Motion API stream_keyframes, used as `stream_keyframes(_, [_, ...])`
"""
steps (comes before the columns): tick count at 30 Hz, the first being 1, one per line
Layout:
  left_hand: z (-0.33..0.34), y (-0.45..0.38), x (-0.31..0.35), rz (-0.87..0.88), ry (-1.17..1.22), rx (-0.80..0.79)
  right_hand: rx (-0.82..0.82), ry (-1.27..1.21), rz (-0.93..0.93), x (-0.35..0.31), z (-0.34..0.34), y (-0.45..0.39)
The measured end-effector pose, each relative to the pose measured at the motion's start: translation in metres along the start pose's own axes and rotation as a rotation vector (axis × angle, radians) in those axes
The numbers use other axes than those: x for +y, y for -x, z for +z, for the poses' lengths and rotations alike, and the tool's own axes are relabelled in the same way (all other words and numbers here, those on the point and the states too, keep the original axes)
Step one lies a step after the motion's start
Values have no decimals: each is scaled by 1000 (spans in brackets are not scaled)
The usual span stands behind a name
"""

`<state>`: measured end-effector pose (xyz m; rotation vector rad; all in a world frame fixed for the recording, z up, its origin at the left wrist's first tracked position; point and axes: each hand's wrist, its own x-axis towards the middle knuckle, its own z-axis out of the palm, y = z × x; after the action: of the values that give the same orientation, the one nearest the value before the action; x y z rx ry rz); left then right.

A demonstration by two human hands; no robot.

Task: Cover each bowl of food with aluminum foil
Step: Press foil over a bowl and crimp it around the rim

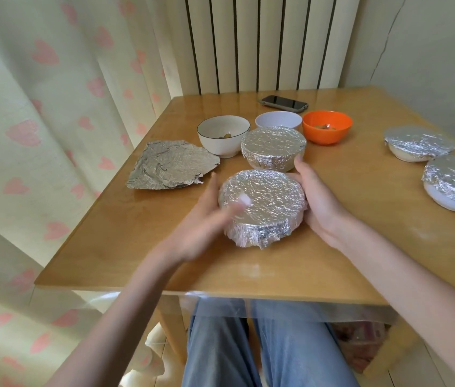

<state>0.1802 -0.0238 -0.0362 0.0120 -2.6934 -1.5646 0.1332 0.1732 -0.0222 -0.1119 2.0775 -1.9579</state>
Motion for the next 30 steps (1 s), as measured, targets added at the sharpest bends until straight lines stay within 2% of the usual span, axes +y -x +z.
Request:
stream_keyframes(2, [-18,-21,-3,-75,134,129,88,118,-69,-12,-3,-2])
stream_keyframes(4, [-16,-24,7,45,205,173,191,215,-167,-22,2,-3])
stream_keyframes(8, [15,-21,28,110,133,152,182,416,-248,-21,21,1])
stream_keyframes(12, [25,-8,31,153,83,201,247,464,-251,-17,23,-1])
stream_keyframes(16, [25,-11,35,140,60,214,267,411,-216,-18,25,0])
stream_keyframes(19, [24,-11,33,116,125,165,207,146,-18,-14,23,-2])
stream_keyframes(21, [16,-11,34,77,295,127,246,-12,45,-10,22,0])
stream_keyframes(24, [6,-18,30,53,448,161,453,-112,-118,-4,27,13])
stream_keyframes(28, [18,-19,34,11,521,86,520,-31,-240,5,47,26])
stream_keyframes(30, [22,-23,33,1,484,92,589,6,-252,8,50,23])
